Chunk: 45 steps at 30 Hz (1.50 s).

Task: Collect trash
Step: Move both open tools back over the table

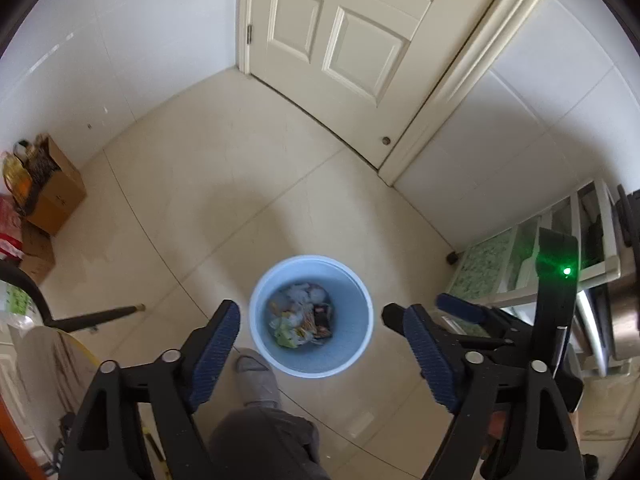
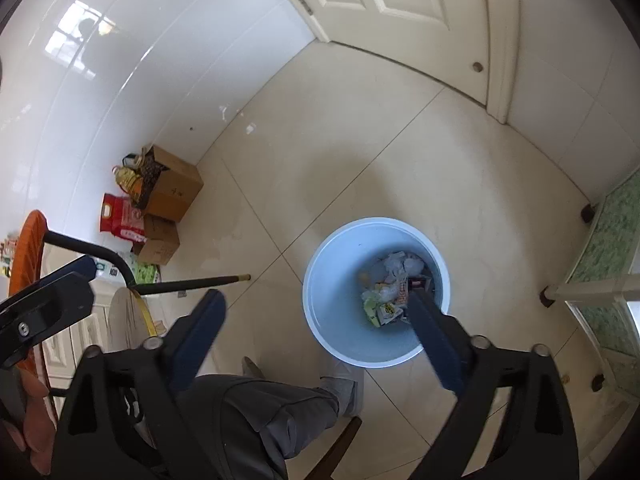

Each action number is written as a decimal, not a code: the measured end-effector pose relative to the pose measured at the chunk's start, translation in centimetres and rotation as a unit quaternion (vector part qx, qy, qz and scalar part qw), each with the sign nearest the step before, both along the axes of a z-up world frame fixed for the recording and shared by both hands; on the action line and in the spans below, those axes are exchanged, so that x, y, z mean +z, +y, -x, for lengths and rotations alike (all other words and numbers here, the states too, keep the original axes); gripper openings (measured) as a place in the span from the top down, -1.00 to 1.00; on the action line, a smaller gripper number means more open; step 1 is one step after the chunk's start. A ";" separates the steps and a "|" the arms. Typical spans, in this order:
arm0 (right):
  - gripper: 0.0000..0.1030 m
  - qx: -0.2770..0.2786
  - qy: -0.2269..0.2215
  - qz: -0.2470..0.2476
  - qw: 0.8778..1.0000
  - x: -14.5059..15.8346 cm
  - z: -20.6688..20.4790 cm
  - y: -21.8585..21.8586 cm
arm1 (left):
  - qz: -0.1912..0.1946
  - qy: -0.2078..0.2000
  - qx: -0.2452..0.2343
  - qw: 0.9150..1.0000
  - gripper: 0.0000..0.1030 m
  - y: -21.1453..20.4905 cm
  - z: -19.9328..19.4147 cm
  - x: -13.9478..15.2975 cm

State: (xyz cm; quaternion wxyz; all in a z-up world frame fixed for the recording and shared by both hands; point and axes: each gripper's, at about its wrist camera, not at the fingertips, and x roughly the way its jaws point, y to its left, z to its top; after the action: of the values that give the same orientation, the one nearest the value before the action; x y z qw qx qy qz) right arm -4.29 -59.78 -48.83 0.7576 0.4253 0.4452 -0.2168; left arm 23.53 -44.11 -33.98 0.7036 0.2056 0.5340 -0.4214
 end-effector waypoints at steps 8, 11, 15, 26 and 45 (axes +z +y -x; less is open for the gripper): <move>-1.00 -0.056 0.012 0.070 0.996 5.0 1.2 0.9 | 0.032 -0.078 0.006 0.996 -0.81 3.5 6.3 3.4; -1.00 -0.053 -0.004 0.092 0.994 8.1 1.3 1.9 | 0.060 -0.091 0.011 0.994 -0.81 6.9 8.1 6.4; -1.00 -0.041 -0.033 0.134 0.990 13.6 0.9 3.9 | 0.105 -0.118 0.035 0.987 -0.82 13.0 10.3 11.4; -1.00 0.054 -0.129 0.240 0.961 27.7 -3.5 15.6 | 0.181 -0.215 0.151 0.948 -0.86 31.5 15.8 22.3; -1.00 0.258 -0.276 0.308 0.873 40.1 -11.4 39.7 | 0.220 -0.330 0.389 0.831 -0.99 61.7 31.9 27.3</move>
State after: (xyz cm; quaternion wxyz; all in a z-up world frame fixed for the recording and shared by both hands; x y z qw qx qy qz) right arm 7.15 -20.11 -8.77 0.9712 0.0828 0.2228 -0.0140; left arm -8.42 17.59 -6.64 0.9704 -0.0525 0.1994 -0.1259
